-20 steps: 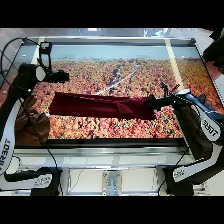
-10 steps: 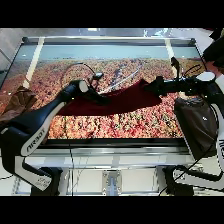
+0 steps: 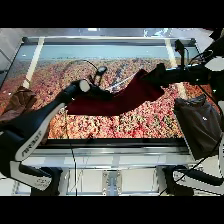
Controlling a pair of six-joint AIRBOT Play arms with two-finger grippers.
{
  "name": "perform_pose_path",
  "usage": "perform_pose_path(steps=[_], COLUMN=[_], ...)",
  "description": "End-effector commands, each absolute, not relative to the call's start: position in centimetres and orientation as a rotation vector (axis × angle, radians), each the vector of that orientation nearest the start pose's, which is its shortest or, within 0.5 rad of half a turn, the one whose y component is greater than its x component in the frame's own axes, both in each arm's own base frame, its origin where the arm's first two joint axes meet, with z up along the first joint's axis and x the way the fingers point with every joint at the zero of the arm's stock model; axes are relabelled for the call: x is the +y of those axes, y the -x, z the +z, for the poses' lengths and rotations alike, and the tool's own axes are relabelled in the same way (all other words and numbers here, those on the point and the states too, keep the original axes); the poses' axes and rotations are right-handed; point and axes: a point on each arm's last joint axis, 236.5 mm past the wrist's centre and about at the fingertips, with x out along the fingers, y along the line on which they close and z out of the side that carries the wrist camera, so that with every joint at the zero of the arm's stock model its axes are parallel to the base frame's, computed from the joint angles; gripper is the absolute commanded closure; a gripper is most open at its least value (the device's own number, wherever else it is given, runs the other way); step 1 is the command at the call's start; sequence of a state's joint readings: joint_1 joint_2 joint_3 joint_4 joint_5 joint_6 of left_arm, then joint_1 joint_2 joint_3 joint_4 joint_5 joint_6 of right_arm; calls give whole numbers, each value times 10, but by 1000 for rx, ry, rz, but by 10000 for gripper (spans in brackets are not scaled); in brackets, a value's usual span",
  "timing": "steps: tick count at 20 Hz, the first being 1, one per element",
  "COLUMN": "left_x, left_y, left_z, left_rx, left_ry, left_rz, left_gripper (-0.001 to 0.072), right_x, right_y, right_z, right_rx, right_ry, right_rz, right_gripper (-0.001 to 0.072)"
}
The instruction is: Fold the shirts.
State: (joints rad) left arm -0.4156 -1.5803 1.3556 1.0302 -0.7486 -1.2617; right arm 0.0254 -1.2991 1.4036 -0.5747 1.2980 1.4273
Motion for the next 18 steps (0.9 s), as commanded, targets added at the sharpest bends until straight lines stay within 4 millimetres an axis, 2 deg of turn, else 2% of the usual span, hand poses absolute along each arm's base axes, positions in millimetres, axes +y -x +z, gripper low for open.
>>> perform_pose_path(steps=[1,3,5,6,7,8,9,10,12,14,16,18], left_x=[-200,-149,-111,-99,-89,-81,-74,-69,-66,-66,-66,-67], left_y=[-480,-483,-474,-468,-462,-458,-455,-453,-452,-452,-452,-453], left_z=[87,119,134,137,138,137,135,133,131,131,130,126], left_rx=[808,764,768,783,802,816,831,844,855,855,858,866], left_ry=[147,177,196,202,209,208,211,216,220,220,221,224], left_rz=[-532,-457,-409,-396,-386,-380,-374,-367,-363,-363,-364,-364], left_gripper=[699,699,699,699,699,699,699,699,699,699,699,699], right_x=[272,330,383,405,425,438,443,440,416,371,306,230], right_y=[-410,-416,-426,-429,-428,-425,-422,-423,-432,-441,-451,-465], right_z=[191,187,182,185,192,202,215,227,241,232,200,148], right_rx=[926,859,770,721,678,640,599,558,536,626,787,970], right_ry=[-671,-663,-687,-712,-747,-747,-709,-637,-495,-346,-235,-201], right_rz=[799,830,824,820,824,839,858,873,879,855,751,524], right_gripper=[704,702,674,476,198,141,141,142,143,166,166,165])
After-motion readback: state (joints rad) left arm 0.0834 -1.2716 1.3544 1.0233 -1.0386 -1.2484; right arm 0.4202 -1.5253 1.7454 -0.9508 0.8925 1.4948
